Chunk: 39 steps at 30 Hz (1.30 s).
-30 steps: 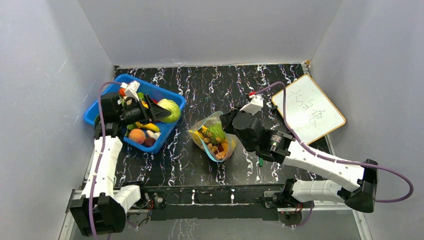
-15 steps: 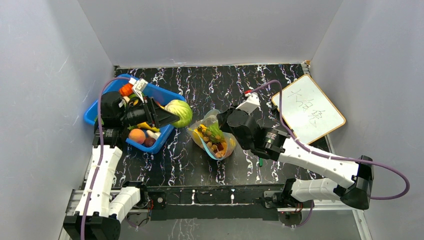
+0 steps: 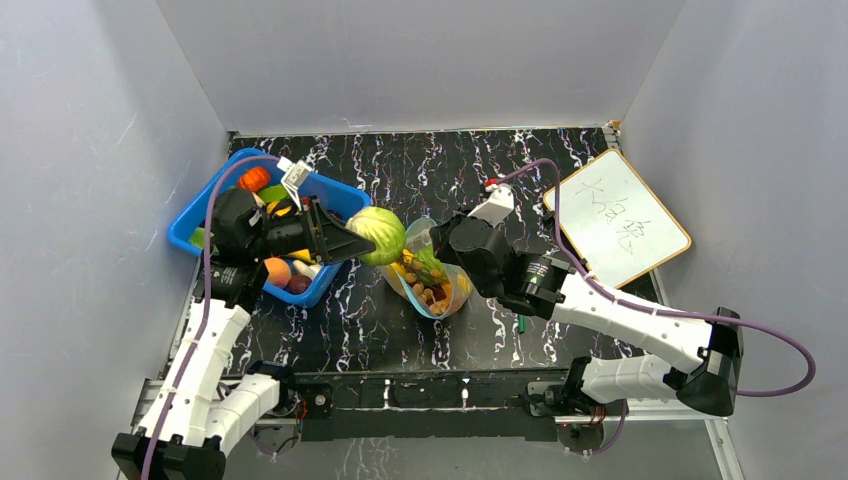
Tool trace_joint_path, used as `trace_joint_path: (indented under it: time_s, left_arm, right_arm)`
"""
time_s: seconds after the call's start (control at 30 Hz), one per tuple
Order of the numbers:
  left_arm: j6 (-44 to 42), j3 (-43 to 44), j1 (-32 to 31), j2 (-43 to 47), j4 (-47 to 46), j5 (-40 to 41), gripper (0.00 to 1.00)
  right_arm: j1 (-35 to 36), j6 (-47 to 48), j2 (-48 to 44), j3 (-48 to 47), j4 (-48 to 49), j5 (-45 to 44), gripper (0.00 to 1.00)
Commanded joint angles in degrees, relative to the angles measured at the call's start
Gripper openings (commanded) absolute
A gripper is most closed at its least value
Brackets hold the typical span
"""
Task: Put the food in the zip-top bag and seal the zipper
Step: Place the fake vegetable in the zipper food storage bag.
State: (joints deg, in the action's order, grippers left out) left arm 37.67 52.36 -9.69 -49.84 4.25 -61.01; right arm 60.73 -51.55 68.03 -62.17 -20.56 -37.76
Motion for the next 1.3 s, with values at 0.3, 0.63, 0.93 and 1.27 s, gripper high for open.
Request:
trace_joint_path:
  time_s: [0.3, 0.63, 0.93, 1.27]
  left_arm:
    - [-2.4, 0.1, -13.8, -4.0, 2.1, 12.1, 0.44]
    - [-7.1, 2.7, -18.2, -9.7, 8.7, 20.8, 0.56]
    - [-11.7, 9.7, -19.2, -10.6, 15.3, 26.0, 0.81]
    - [-13.6, 14.5, -19.3, -9.2, 20.9, 29.5, 0.88]
  right_arm:
    - [0.0, -1.2, -1.5, -2.0, 4.4, -1.0, 0.00]
    - [0.0, -0.9, -3.7, -1.3, 4.3, -1.4, 0.00]
    - [0.0, -1.0, -4.1, -0.9, 4.6, -1.4, 0.00]
    - [0.0, -1.0, -4.6, -0.3, 4.7, -1.5, 0.00]
